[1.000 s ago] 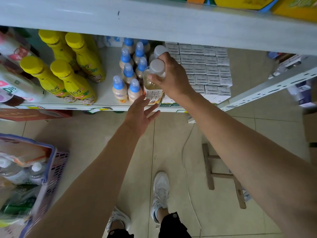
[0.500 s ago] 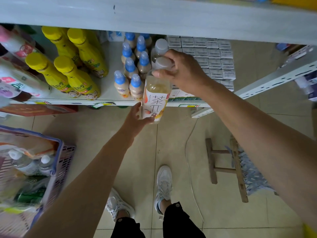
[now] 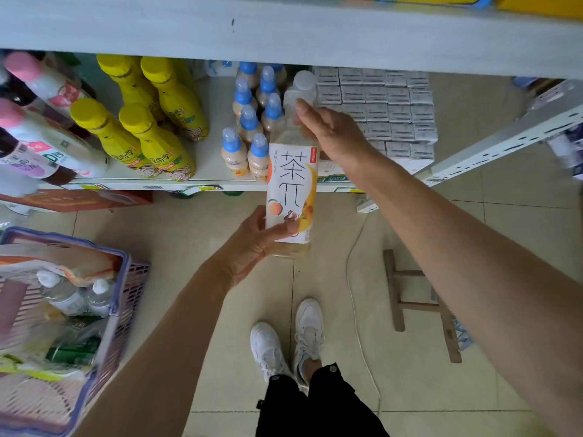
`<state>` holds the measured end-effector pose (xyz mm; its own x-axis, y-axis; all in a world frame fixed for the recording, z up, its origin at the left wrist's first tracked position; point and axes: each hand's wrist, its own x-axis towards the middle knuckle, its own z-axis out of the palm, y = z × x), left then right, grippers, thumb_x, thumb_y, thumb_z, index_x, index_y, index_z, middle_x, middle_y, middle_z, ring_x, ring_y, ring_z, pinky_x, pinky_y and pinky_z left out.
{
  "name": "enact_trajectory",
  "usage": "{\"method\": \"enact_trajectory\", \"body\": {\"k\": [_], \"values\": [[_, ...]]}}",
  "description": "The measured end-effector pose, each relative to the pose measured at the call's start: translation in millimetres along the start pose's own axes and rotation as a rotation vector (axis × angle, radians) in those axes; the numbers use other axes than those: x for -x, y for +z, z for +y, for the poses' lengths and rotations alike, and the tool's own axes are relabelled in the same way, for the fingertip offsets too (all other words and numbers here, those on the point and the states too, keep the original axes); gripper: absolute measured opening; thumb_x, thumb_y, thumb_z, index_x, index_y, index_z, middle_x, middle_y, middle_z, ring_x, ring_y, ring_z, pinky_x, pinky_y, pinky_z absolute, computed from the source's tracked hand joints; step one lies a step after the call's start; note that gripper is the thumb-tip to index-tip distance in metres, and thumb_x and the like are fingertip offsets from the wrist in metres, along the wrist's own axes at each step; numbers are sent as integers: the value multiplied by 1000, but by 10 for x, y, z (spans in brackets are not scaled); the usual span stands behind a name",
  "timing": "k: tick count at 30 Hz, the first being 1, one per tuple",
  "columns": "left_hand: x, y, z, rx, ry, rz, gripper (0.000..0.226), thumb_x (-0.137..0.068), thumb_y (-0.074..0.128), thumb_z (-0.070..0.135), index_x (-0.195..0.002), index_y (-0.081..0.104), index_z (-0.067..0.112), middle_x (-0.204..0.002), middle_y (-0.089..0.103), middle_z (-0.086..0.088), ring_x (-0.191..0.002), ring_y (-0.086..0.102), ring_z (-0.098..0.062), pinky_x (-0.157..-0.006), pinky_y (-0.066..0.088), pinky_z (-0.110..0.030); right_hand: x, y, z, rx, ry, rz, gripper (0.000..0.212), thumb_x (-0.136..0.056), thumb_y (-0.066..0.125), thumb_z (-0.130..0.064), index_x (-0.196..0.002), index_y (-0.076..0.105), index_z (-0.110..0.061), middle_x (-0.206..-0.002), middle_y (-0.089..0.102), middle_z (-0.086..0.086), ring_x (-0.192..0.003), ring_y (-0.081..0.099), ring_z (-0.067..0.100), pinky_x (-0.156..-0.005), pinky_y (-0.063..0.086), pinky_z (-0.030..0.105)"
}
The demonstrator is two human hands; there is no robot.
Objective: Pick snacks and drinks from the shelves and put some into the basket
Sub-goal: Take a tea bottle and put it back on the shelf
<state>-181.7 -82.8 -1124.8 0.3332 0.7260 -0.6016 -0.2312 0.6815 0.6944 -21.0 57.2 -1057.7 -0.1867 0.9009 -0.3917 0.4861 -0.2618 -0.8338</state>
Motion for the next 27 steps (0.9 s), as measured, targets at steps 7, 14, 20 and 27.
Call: {"method": "enact_trajectory", "body": {"k": [7,14,20,27], "values": [[224,135,-47,33,-43,-48,75,-72,80,43,-137,50,18,-128,66,-6,-119,63,-26,-104,47,-50,233,186,99,-426,183,-113,57,-83,55,-70,-124,61,-31,-115,72,2,-109,67,27,-101,45,57],[388,105,15,38,-48,55,47,-86,64,48,-124,63,20,-120,71,-4,-113,66,-26,-104,46,-53,314,211,73,-398,198,16,54,-86,54,-68,-117,63,-24,-109,73,2,-97,70,23,-75,54,38],[483,41,-30,186,-17,88,52,-89,61,43,-133,47,19,-130,64,-9,-119,61,-35,-93,53,-53,339,88,9,-449,189,49,67,-82,59,-65,-121,64,-11,-114,72,6,-104,69,24,-85,55,43],[588,41,-178,427,-193,-78,58,-102,29,50,-145,44,16,-142,55,-14,-129,53,-36,-98,48,-58,391,62,10,-486,184,-53,54,-86,71,-37,-117,61,6,-116,69,18,-100,70,26,-88,55,40]]}}
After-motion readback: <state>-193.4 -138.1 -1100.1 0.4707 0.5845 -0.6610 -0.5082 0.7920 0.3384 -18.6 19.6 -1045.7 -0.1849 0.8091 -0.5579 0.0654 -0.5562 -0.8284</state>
